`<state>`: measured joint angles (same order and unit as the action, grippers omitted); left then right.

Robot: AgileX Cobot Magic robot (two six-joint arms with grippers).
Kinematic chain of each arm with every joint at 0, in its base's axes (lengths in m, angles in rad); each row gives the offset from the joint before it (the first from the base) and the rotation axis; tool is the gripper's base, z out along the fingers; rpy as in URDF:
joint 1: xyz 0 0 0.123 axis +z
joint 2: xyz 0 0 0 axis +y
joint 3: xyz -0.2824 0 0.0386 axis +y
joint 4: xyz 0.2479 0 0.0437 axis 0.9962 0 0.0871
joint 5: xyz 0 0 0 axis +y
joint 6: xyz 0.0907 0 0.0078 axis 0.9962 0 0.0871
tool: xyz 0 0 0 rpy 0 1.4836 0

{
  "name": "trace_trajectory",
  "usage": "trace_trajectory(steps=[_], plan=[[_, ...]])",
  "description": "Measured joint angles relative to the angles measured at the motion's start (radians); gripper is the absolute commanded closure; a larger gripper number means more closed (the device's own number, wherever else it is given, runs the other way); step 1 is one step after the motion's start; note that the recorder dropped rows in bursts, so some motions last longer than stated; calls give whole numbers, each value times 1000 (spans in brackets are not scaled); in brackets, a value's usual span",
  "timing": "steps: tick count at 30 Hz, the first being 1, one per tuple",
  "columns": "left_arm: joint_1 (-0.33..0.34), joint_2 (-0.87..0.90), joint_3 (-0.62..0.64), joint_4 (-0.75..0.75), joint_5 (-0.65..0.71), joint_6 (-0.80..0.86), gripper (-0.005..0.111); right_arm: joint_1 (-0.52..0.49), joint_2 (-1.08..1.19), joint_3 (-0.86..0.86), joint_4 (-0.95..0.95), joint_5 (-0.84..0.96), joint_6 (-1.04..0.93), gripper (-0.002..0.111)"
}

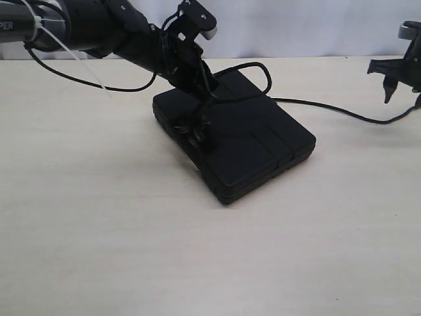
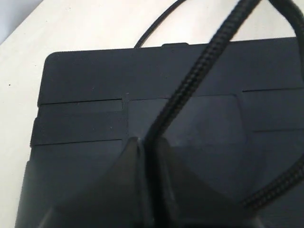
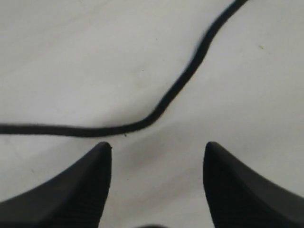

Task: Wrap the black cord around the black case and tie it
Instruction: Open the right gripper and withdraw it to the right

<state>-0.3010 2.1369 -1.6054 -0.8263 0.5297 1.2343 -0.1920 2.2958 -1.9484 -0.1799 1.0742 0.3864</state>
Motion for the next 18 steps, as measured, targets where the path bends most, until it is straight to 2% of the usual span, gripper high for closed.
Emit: trace_trajectory(steps=[6, 18], plan=[[0, 0, 0, 7, 4, 0, 107, 10, 114, -55, -7, -16, 154, 54], [0, 0, 0, 8, 8, 0, 107, 10, 165, -66, -12, -99, 204, 54]])
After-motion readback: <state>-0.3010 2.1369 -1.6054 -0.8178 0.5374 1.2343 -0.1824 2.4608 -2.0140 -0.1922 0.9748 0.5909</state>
